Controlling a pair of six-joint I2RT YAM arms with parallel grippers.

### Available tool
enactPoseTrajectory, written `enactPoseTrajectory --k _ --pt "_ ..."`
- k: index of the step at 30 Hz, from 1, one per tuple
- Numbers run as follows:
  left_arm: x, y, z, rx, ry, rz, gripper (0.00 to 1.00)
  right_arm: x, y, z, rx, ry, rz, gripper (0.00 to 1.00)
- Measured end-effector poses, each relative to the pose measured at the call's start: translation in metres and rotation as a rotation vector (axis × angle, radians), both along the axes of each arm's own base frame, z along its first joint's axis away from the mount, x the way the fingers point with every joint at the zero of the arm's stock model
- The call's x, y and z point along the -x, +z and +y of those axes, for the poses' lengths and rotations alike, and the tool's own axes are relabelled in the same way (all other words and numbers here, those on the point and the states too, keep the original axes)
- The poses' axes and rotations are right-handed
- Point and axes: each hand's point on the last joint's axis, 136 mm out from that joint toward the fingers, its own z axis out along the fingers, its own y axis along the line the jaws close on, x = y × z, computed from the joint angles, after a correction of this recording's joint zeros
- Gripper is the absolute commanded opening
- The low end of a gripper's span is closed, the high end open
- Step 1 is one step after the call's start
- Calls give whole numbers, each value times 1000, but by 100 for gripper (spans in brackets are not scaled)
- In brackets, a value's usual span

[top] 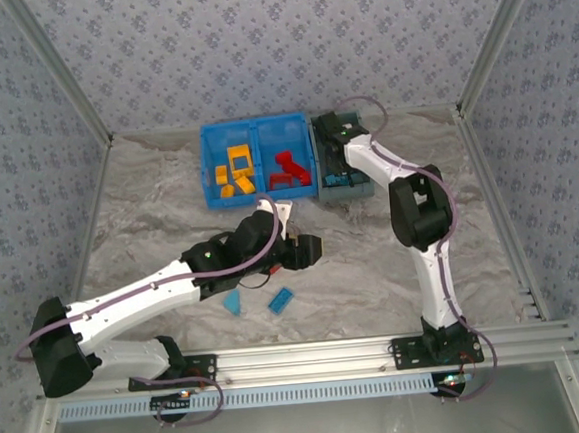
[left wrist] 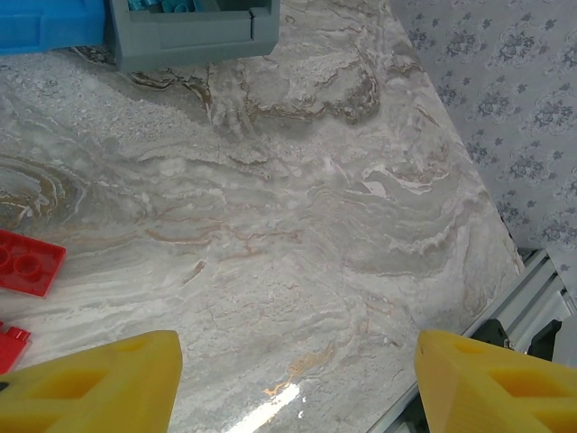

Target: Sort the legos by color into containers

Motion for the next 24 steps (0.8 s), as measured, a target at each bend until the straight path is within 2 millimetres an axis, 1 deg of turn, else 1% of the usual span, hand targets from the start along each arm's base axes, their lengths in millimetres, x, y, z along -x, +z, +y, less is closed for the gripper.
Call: enactPoseTrajectory --k 3,6,9,12,14,15,17,19,21,22,23,24 --pt "0 0 0 -1 1 1 69 3 -8 -2 13 -2 25 54" --pt "1 1 1 1 2 2 69 5 -9 0 19 3 32 61" --pt "2 4 2 8 1 -2 69 7 -7 4 21 12 29 61" --pt "5 10 4 18 -1 -12 69 8 3 9 17 21 14 60" --pt "6 13 6 16 2 -17 69 10 19 13 5 29 -14 60" --pt "5 14 8 13 10 -20 69 10 32 16 -3 34 -37 59" --pt "2 17 15 -5 42 -28 69 13 60 21 -30 42 -92 59" --pt "-3 20 27 -37 102 -29 69 20 95 25 -67 51 -162 58" --pt "-11 21 42 -69 175 -14 68 35 126 27 -110 59 -231 58" --pt "-17 19 53 -89 217 4 68 48 142 27 -137 68 -268 58" --pt "-25 13 66 -110 267 29 67 62 154 28 -165 81 -299 58" --pt "-32 7 78 -131 312 54 67 74 162 31 -189 97 -320 58"
